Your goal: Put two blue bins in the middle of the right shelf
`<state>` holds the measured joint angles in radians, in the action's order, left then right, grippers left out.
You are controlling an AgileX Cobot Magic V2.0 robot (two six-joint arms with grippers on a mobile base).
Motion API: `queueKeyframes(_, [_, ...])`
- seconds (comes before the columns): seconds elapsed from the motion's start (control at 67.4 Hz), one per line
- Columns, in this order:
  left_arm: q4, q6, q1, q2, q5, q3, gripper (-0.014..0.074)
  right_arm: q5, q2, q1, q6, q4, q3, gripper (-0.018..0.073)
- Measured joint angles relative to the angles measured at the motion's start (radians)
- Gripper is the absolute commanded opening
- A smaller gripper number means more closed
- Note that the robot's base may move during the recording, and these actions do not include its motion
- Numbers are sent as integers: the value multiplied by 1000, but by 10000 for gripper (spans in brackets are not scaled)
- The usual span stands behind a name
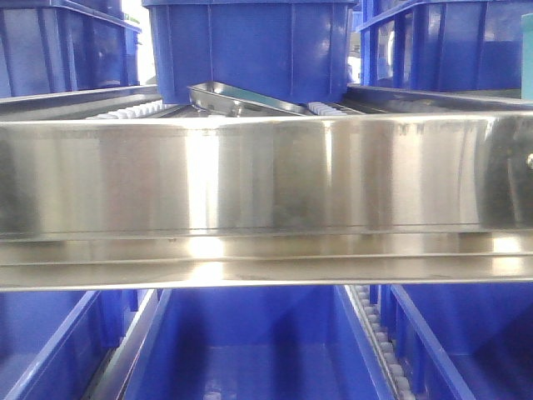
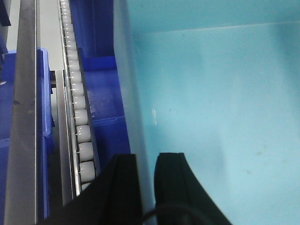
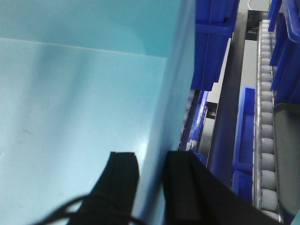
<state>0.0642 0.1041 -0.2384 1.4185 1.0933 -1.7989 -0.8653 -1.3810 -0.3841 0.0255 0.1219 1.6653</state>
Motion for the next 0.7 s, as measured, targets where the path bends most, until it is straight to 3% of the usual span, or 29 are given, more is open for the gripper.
queueKeyframes(0.697, [-1,0,0,0,0,0,-111,2,0,0,0,0,0,-153])
